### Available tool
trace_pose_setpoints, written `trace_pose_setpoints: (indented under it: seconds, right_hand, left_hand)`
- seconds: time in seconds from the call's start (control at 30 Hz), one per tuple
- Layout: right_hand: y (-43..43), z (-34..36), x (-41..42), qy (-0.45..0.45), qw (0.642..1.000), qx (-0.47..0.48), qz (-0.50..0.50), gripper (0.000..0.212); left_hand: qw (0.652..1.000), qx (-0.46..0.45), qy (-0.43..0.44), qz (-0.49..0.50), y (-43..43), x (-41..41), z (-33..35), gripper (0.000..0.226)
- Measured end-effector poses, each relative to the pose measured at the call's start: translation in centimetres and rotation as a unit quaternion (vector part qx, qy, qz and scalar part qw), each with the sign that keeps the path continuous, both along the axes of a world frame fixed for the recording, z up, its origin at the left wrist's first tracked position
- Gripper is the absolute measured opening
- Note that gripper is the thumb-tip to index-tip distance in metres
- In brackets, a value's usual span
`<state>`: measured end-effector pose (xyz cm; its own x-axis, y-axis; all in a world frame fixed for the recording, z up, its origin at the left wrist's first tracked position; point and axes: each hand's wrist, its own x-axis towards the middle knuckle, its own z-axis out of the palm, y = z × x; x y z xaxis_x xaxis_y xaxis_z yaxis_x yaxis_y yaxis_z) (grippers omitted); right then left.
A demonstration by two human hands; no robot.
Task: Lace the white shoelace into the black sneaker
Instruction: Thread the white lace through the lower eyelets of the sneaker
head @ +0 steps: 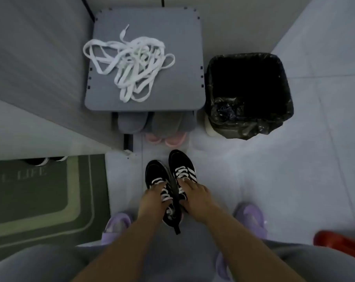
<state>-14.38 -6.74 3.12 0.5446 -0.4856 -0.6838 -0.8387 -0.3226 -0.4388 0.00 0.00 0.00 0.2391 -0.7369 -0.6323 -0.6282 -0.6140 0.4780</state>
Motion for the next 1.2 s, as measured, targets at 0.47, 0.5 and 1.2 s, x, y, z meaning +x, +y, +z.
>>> trace_pose_setpoints:
  seconds: [0.47, 0.5, 1.2]
  right_hand:
    - [1.4, -2.3, 1.1, 0.002, 0.997, 0.064, -0.042, 0.061]
    - [1.5, -2.6, 1.4, 0.003, 0.996, 0.072, -0.052, 0.06]
    - [-2.7, 7.9, 4.1, 0.047, 0.993, 0.035, -0.105, 0.039]
  left_hand:
    - [0.989, 0.022, 0.02, 0.144, 2.8, 0.3, -3.1, 0.038]
    - [0.986, 0.028, 0.017, 0.161, 2.7, 0.2, -3.5, 0.036]
    - [0.99, -0.013, 0.032, 0.136, -4.0, 4.0, 9.7, 0.013]
